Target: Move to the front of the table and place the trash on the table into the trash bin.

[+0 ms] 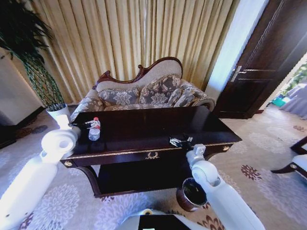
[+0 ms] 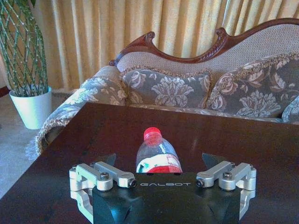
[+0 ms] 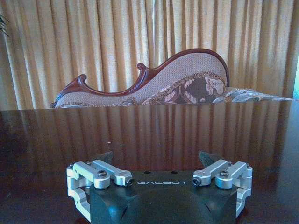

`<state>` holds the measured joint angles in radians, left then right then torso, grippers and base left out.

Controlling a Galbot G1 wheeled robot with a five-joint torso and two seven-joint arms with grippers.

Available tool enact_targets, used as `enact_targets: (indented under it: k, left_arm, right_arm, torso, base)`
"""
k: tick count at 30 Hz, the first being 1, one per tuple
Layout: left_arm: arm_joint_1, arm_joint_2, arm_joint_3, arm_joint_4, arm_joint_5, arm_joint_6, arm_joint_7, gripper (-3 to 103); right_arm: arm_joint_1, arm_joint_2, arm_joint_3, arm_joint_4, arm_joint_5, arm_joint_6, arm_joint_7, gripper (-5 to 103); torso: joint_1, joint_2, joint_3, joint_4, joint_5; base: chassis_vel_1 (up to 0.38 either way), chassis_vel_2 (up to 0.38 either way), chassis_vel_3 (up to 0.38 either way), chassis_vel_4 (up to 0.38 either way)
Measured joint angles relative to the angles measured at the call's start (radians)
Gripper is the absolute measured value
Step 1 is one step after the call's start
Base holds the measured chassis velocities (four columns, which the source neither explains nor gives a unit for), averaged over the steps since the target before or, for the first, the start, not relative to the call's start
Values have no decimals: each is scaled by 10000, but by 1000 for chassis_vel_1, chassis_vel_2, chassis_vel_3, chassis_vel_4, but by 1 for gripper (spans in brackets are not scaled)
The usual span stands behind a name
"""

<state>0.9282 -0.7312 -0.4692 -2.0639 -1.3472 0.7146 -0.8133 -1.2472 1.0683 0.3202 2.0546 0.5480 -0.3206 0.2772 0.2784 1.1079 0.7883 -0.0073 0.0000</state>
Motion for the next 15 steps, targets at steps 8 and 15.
enact_targets:
  k: [8,15]
  left_arm:
    - [244,-89,-117,97,-156,-6,-238,100]
    - [282,-107,-169,312,-262,-10,-233,100]
  right_arm:
    - [44,85,-89,-96,11,8,0,100]
    - [79,90,-109,-131,41,13,-3,100]
  torso:
    - [0,1,-1,1,-2]
    - [-1,1,-1,2,-2]
  base:
    - [0,0,0,0]
    - [0,0,0,0]
